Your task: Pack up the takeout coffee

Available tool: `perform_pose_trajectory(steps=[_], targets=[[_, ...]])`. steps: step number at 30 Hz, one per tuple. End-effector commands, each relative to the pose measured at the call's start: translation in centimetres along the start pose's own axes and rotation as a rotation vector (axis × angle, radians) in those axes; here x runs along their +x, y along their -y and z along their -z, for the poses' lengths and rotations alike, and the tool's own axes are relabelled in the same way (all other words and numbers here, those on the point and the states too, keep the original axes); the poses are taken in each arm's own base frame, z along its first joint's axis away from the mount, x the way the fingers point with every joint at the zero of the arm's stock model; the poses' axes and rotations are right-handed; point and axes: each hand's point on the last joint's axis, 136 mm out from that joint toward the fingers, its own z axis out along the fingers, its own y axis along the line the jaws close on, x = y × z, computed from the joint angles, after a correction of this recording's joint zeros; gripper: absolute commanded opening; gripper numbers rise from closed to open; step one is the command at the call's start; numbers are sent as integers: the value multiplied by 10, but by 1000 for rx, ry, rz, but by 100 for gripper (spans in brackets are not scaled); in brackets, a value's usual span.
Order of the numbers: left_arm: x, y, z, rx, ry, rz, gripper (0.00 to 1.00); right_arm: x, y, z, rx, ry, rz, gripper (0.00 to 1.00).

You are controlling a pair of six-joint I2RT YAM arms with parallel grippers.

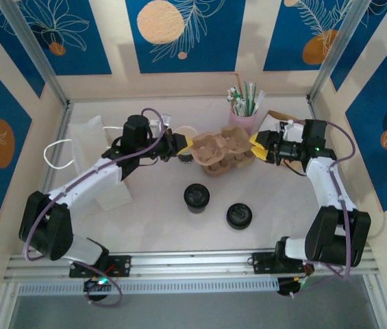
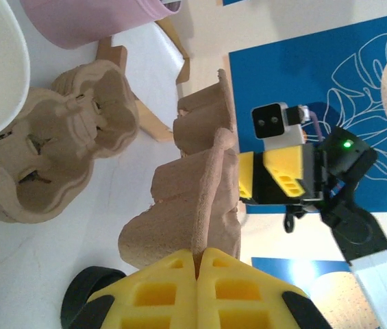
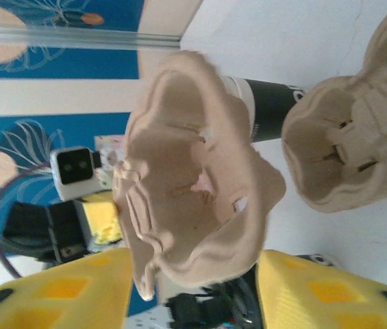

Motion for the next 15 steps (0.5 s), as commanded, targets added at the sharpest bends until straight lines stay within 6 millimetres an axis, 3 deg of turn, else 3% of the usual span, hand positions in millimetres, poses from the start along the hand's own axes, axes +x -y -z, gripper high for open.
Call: perform_pose_trajectory(steps=[1,6,15], targets=[[-3,25,11,12,12,-87,0,11,0,16,109,34,50,61],[-2,29,14,-32,11,-123,0,21,-5,29,231,77,141,72],[10,38,8,-118,-26,-203,0,55,-56,9,347,21,487,73]])
